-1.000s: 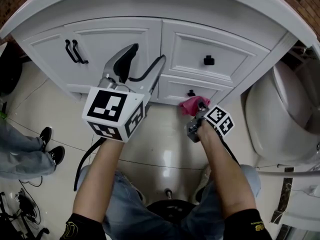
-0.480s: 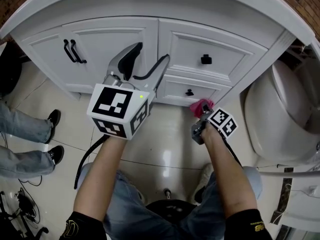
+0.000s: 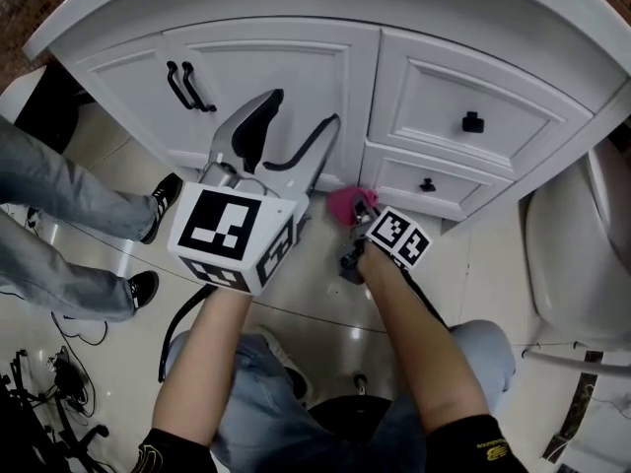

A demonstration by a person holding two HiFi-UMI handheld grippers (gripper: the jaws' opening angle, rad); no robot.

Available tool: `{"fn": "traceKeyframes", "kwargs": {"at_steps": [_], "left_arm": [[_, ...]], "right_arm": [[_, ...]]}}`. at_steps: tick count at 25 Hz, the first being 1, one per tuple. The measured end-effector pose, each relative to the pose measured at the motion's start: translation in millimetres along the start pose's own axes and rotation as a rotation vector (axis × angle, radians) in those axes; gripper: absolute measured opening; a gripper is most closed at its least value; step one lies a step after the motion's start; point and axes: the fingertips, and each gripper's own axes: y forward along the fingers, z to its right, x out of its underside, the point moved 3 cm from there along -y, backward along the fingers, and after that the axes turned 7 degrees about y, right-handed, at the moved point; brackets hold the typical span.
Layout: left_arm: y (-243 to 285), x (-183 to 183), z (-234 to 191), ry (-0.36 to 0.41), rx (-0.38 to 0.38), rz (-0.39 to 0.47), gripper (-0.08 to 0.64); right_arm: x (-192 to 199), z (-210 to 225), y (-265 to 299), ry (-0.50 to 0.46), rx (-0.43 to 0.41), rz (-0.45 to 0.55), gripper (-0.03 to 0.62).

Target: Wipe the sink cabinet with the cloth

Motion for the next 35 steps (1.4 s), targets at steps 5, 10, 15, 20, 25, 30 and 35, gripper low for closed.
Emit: {"fn": "traceKeyframes", "kwargs": {"at_steps": [5, 10, 15, 20, 25, 30, 35], "left_arm": [[-6.4, 10.5, -10.9, 0.003, -0.016, -0.028, 0.278], [-2.9, 5.8, -3.0, 0.014, 0.006, -0.016, 0.278], [9.8, 0.6, 16.0, 0.016, 0.041, -0.007, 0.278], [24.3, -9.0, 44.5, 0.035, 0.093, 0.010, 0.278], [26.6, -18.1, 61.1, 0.052, 0.108, 0.017, 0.279], [8.7, -36.3, 84.4, 0.029, 0.115, 0.044, 0.278], [-42.0, -59.4, 113.5, 0.081, 0.110, 0.062, 0.279]], "right_arm": [[22.0, 0.4, 13.0, -0.033, -0.024, -0.041, 0.018], [-36.2, 37.5, -17.1, -0.053, 0.047, 0.084, 0.020], [-92.3, 73.6, -66.9, -0.060, 0.125, 0.178, 0.020], [-160.1, 115.2, -130.6, -0.068, 0.208, 0.303, 0.020], [-187.2, 105.3, -156.1, -0.245, 0.200, 0.275, 0.020], [-177.2, 58.3, -174.9, -0.379, 0.124, 0.247, 0.020], [-159.6, -4.4, -213.6, -0.488, 0.056, 0.252, 0.020]]}}
